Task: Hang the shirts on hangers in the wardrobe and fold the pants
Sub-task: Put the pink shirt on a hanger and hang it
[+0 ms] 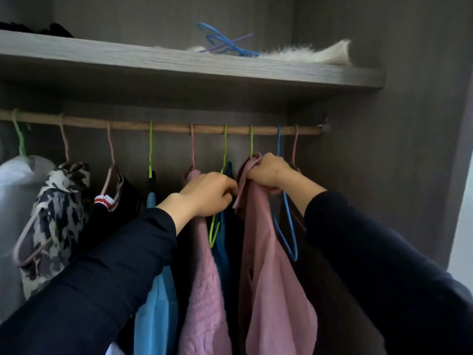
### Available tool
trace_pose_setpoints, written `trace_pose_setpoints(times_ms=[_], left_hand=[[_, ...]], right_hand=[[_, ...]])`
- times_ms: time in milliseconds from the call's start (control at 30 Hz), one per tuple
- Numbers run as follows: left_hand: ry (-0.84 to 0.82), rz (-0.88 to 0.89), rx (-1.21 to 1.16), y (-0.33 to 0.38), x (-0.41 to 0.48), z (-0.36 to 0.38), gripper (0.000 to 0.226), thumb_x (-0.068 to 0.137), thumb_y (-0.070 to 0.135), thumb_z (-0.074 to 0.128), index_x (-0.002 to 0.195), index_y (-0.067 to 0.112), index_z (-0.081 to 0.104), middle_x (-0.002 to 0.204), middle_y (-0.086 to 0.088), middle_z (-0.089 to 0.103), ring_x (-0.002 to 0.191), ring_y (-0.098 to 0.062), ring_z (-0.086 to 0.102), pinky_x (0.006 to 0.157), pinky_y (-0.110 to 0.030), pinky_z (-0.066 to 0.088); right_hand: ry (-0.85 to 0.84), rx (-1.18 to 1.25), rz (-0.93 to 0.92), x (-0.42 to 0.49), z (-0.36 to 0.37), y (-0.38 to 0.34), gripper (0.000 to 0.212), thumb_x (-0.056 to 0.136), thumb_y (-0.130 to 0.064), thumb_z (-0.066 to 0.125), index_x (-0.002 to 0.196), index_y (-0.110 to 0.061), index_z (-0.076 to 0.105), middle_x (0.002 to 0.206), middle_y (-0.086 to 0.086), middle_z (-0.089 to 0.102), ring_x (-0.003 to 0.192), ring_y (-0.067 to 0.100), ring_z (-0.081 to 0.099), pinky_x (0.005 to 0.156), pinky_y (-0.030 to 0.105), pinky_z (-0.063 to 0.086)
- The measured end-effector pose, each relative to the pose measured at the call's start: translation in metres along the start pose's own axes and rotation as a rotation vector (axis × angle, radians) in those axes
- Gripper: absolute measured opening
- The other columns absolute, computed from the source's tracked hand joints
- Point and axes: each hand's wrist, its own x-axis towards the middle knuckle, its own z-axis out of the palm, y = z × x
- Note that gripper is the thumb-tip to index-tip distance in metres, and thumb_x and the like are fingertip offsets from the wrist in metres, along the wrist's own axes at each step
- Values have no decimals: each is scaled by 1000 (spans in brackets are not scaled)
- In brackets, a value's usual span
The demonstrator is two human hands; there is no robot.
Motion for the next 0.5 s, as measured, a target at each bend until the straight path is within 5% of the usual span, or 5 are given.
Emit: trace_pose_setpoints(times_ms=[133,300,500], left_hand=[[175,-58,-34,2,21,-4,31,85,13,46,106,25,65,110,3,62,107,-23,57,84,-37,48],[311,-106,-8,10,65,-6,37,92,20,46,127,16,56,130,-9,54,122,-30,48,95,-42,43],[209,-123,159,4,108,-4,60,95,37,45,150,23,25,159,-5,18,146,-25,12,120,-43,6]], right_hand=[[219,71,46,10,-21,14,26,84,-34,60,87,-9,55,80,5,58,72,24,59,56,31,48],[267,-218,4,22,-13,29,17,91,-10,56,107,-5,59,101,12,63,93,32,63,69,37,50],[246,-256,6,41,-8,41,23,89,-3,55,112,-4,58,110,17,63,102,35,62,70,36,46]])
